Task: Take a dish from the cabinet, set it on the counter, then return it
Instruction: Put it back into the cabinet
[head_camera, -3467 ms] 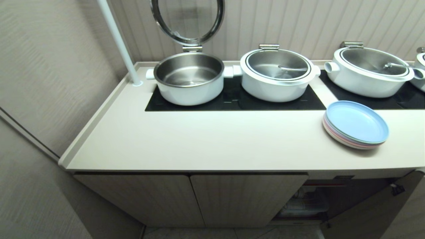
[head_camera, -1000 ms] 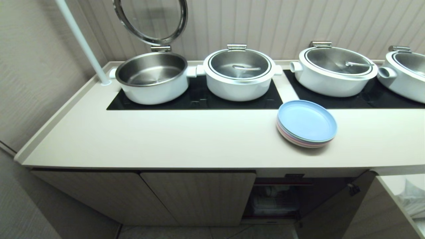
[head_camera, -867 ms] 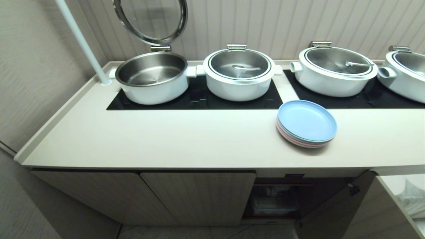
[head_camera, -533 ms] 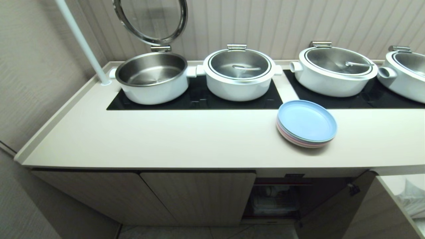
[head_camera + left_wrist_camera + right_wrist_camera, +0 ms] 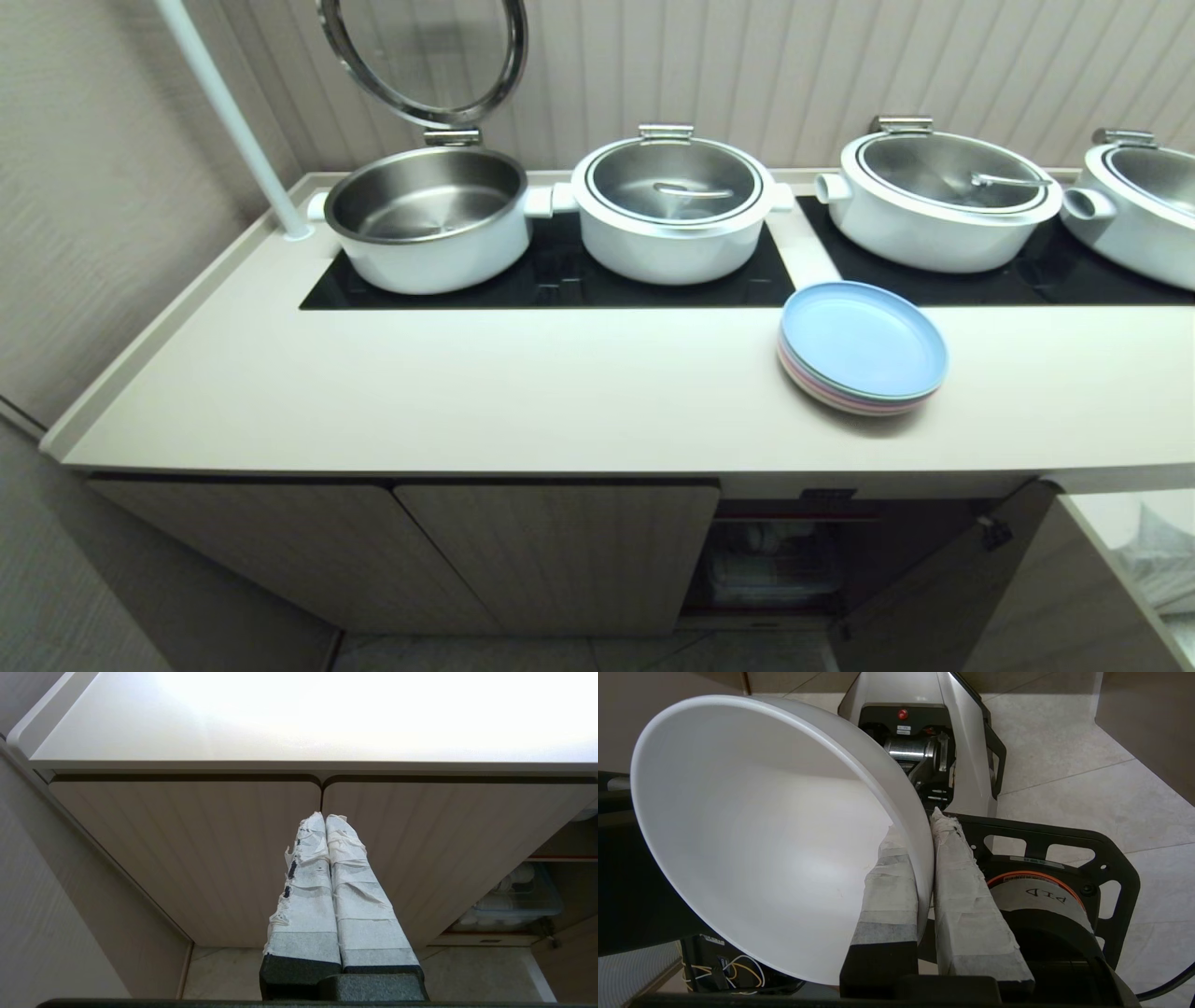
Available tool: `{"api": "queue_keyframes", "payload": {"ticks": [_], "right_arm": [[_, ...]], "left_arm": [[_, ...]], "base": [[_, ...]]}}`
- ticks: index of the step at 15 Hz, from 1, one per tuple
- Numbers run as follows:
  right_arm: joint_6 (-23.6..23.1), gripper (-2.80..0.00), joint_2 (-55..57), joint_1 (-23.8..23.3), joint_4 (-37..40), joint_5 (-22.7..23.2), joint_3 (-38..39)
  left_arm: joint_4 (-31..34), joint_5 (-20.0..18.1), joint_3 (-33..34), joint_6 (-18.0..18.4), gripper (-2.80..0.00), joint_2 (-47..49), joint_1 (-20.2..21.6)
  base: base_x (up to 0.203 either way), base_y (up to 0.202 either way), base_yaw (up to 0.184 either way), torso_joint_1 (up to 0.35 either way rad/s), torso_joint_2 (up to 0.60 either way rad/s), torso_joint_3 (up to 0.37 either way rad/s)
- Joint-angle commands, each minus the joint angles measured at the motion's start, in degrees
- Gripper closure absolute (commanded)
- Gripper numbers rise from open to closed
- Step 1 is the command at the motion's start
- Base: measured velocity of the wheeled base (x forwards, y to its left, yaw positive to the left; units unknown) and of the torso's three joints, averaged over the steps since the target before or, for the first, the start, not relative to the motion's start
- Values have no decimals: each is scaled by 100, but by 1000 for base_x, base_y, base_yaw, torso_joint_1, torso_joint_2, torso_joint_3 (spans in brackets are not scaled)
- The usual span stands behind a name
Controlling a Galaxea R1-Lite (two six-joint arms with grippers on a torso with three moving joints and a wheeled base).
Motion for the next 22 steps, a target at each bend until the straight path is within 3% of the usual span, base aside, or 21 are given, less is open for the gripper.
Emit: {"api": "queue_keyframes", "payload": {"ticks": [1,22], "right_arm": [[9,0,44,4,30,7,-6],[255,0,17,-5,56,-1,-15]], "left_arm": [[-2,-1,1,-3,0,0,5],[-2,-1,1,-3,0,0,5]], "base": [[0,0,0,0,0,0],[0,0,0,-37,76,41]]}}
